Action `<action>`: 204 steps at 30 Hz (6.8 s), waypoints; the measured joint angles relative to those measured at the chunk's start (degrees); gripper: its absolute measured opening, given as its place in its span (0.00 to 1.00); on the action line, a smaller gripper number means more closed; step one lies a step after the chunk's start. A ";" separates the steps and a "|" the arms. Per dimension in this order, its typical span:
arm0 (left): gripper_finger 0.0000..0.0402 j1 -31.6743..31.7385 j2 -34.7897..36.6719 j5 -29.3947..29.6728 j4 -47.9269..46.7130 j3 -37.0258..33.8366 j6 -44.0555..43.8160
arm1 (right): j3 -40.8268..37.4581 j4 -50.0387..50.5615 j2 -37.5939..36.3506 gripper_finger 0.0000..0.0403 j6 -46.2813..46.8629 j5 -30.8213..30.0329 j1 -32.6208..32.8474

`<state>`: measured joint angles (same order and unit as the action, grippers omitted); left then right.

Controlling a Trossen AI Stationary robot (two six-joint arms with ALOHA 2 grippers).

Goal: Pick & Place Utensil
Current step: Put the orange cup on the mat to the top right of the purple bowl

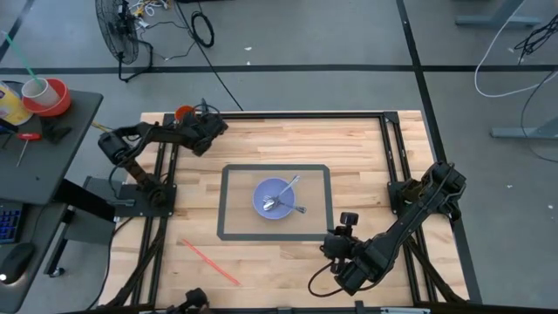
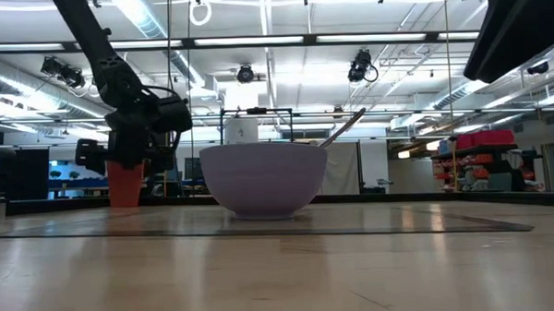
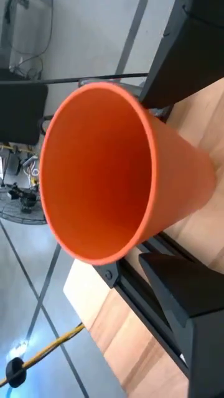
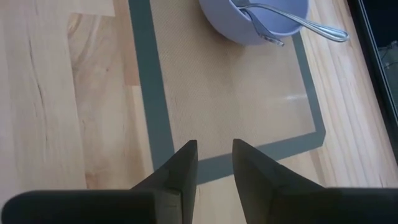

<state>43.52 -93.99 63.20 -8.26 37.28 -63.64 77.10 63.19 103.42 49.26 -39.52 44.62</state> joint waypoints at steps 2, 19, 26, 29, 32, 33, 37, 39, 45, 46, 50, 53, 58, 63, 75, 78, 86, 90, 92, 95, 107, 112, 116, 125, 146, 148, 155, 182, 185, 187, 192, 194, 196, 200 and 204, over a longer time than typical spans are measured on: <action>0.99 0.10 -0.88 -0.35 -3.54 1.48 -1.22 | 0.00 0.05 0.00 0.26 0.03 0.02 0.00; 0.99 5.56 -4.38 -9.93 -23.13 12.01 -9.38 | 0.00 1.42 -0.39 0.26 2.88 1.00 1.35; 0.99 5.86 -4.38 -9.08 -23.24 12.95 -10.67 | 0.00 2.13 -0.66 0.26 3.40 1.00 1.36; 0.99 5.88 -4.38 -8.31 -23.34 12.95 -12.13 | 0.00 2.13 -0.66 0.26 3.40 1.02 1.36; 0.97 5.88 -4.38 -7.61 -23.73 12.95 -13.52 | 0.00 2.19 -0.66 0.26 3.40 1.38 1.36; 0.96 5.88 -4.38 -7.55 -23.75 12.95 -13.70 | 0.00 2.23 -0.66 0.26 3.40 1.45 1.36; 0.92 5.88 -4.35 -7.52 -23.72 12.95 -13.71 | 0.00 2.25 -0.66 0.26 3.40 1.57 1.36; 0.89 5.88 -4.35 -7.52 -23.73 12.95 -13.70 | 0.00 2.24 -0.66 0.26 3.40 1.56 1.36; 0.81 5.86 -4.35 -7.52 -24.17 12.95 -12.05 | -0.02 2.20 -0.66 0.26 3.38 1.55 1.36; 0.80 5.86 -4.35 -7.53 -24.16 12.95 -11.65 | -0.02 2.16 -0.66 0.26 3.28 1.53 1.36; 0.79 5.86 -4.28 -7.64 -23.91 12.95 -7.61 | -0.02 1.73 -0.66 0.26 2.62 1.46 1.36; 0.80 5.84 -4.25 -7.65 -23.94 12.98 -4.48 | -0.02 1.34 -0.66 0.26 1.81 1.44 1.36; 0.80 5.52 -4.16 -8.72 -25.43 13.08 -3.22 | -0.02 -0.32 -0.66 0.26 -0.10 1.40 1.36; 0.80 3.97 -4.11 -9.35 -26.95 13.11 -3.22 | -0.02 -0.73 -0.66 0.26 -0.45 1.42 1.36; 0.79 -0.15 -3.94 -13.49 -33.40 12.91 -6.53 | -0.02 -1.11 -0.66 0.26 -0.27 2.97 1.61; 0.79 -0.78 -3.94 -13.51 -35.21 12.89 -6.56 | -0.02 -1.17 -0.66 0.26 -0.27 2.97 1.70; 0.73 -1.87 -3.92 -12.76 -40.68 12.89 -6.66 | -0.02 -1.34 -0.66 0.26 -0.32 2.97 1.70; 0.71 -1.96 -3.92 -12.64 -40.76 12.89 -7.35 | -0.02 -1.81 -0.66 0.26 -0.35 2.99 1.70; 0.71 -2.01 -3.92 -12.64 -40.68 12.89 -7.74 | -0.02 -1.96 -0.66 0.26 -0.45 3.01 1.70; 0.71 -1.99 -3.92 -12.23 -40.39 12.91 -7.72 | -0.02 -1.96 -0.66 0.26 -0.47 2.99 1.70; 0.71 -1.82 -3.90 -10.16 -38.52 14.49 -5.64 | -0.02 -1.94 -0.66 0.26 -0.51 2.95 1.70; 0.71 -1.81 -3.88 -9.15 -38.81 18.47 -2.43 | -0.02 -1.96 -0.66 0.26 -0.53 2.95 1.70; 0.71 -1.91 -3.85 -8.64 -39.00 20.53 -0.20 | -0.02 -1.96 -0.66 0.26 -0.53 2.95 1.70; 0.71 -1.92 -3.85 -10.96 -39.44 21.24 5.63 | -0.02 -2.00 -0.66 0.26 -0.53 2.92 1.70; 0.71 -8.86 -3.15 -16.43 -42.76 17.12 2.51 | -0.03 -4.10 -0.66 0.26 -1.08 3.06 1.97; 0.71 -7.54 -1.60 -18.66 -37.15 13.71 0.98 | -0.02 -4.06 -0.66 0.26 -1.08 3.07 1.97; 0.71 -6.96 4.51 -22.07 -15.51 1.25 -6.43 | -0.04 -2.19 -0.79 0.26 -3.00 2.58 1.81; 0.95 -0.51 5.63 -10.70 -10.42 -0.18 -2.31 | -0.07 8.64 -4.74 0.26 -3.59 -3.54 -4.73; 0.94 0.64 5.63 -10.48 -9.45 -0.18 -2.95 | -0.07 9.91 -5.58 0.26 -3.27 -3.57 -5.69; 0.94 1.14 5.62 -10.50 -7.57 -0.18 -1.63 | -0.07 10.11 -5.94 0.26 -3.59 -3.69 -6.46; 0.97 3.19 5.59 -12.42 -4.21 0.51 4.40 | -0.07 11.40 -6.05 0.26 -4.18 -5.33 -8.33; 0.97 3.69 5.59 -12.33 -5.70 1.55 4.60 | -0.07 11.52 -6.05 0.26 -4.74 -6.00 -8.91; 0.97 4.30 5.59 -12.40 -7.32 2.07 4.71 | -0.07 11.59 -6.32 0.26 -5.41 -5.98 -9.42; 0.97 4.70 5.59 -11.02 -8.91 2.59 4.26 | -0.02 11.88 -6.68 0.26 -6.42 -6.11 -9.97; 0.97 4.76 5.57 -8.53 -8.86 2.59 2.67 | -0.02 12.71 -6.84 0.26 -6.02 -6.58 -10.10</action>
<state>48.28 -88.42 54.67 -17.11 39.88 -60.97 77.08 75.90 96.57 43.24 -46.10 34.52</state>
